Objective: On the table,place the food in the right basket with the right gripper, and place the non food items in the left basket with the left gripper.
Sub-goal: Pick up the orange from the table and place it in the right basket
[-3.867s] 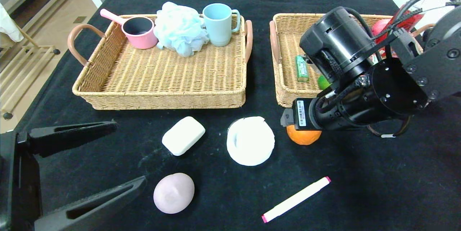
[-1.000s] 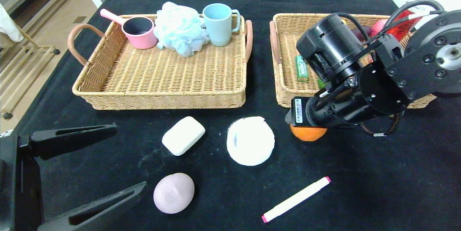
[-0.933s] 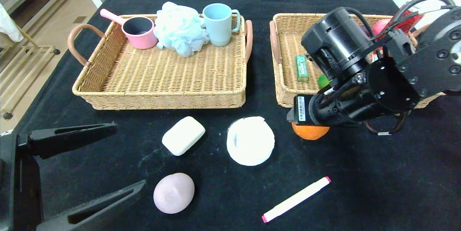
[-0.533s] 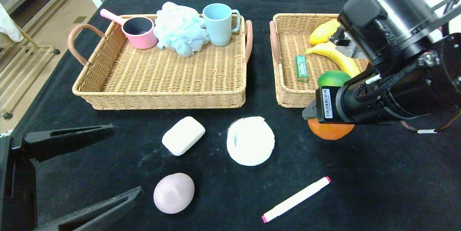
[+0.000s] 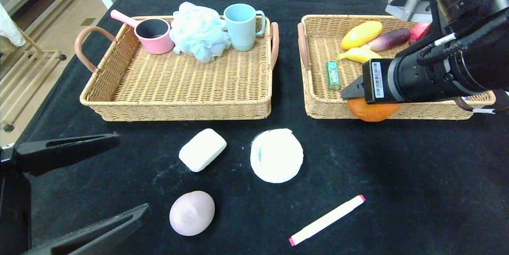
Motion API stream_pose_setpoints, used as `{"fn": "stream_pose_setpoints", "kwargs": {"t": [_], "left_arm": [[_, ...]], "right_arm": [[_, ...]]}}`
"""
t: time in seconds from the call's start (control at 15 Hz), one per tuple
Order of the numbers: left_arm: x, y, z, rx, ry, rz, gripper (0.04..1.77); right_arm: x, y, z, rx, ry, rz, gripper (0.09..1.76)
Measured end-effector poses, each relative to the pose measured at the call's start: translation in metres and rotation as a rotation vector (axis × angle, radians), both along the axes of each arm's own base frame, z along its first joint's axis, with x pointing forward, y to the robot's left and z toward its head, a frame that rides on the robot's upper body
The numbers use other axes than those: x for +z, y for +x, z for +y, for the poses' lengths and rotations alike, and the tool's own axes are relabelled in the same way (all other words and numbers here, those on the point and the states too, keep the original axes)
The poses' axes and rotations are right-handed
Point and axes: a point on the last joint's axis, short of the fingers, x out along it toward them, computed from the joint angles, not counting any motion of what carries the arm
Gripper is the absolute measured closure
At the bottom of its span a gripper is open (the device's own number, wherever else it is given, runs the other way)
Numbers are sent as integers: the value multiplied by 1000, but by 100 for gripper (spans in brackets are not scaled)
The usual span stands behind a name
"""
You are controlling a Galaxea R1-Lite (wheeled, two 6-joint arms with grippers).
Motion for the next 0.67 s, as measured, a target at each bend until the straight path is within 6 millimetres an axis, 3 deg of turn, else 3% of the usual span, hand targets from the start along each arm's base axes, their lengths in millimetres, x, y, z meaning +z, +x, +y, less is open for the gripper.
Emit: {"fn": "stream_pose_setpoints", "kwargs": {"t": [0.67], "left_arm": [[0, 0, 0, 6, 2, -4, 9]], "right_arm": [[6, 53, 7, -34, 63, -242, 65]]}}
